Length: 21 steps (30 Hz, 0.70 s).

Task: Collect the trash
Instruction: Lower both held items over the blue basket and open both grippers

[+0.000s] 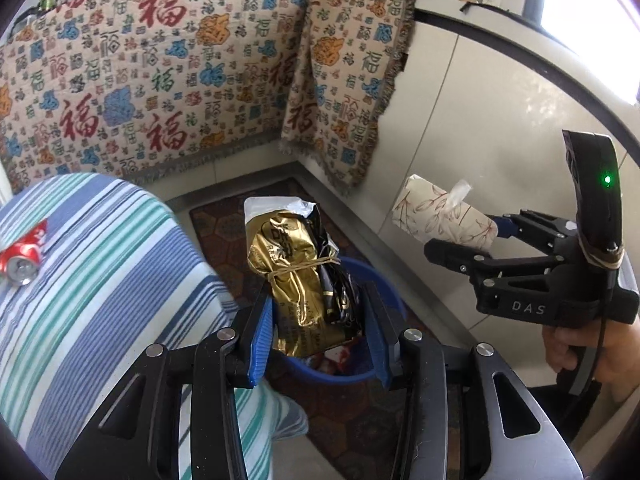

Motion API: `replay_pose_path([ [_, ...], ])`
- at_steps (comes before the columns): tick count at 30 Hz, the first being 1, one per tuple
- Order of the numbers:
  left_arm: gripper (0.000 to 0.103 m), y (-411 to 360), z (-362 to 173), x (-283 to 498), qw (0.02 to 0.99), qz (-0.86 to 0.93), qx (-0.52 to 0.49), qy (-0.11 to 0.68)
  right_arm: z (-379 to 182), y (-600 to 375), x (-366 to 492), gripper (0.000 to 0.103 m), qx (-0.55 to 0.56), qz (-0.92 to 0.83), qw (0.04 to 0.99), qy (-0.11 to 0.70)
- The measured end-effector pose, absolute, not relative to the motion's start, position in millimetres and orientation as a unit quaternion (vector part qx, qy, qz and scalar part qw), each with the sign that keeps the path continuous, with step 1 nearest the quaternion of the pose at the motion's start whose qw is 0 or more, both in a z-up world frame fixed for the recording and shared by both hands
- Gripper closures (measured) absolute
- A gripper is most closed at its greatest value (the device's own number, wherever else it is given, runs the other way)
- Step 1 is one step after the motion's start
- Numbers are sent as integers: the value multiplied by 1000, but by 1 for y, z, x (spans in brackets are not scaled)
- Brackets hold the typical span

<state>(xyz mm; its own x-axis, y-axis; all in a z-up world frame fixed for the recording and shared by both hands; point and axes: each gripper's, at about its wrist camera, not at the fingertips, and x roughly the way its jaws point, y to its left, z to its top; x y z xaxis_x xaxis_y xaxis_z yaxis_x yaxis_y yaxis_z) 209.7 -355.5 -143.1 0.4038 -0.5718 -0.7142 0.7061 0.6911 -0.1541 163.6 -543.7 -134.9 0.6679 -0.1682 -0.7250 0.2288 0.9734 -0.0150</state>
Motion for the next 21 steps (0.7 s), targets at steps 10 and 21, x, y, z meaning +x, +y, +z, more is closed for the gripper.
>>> replay_pose_path([
  [10, 61, -414, -175, 228, 817, -395, 112, 405, -170, -591, 180, 39, 51, -113, 901, 415],
  [21, 40, -443, -214, 246, 802, -391, 130, 434, -189, -603, 193, 56, 51, -116, 894, 429],
])
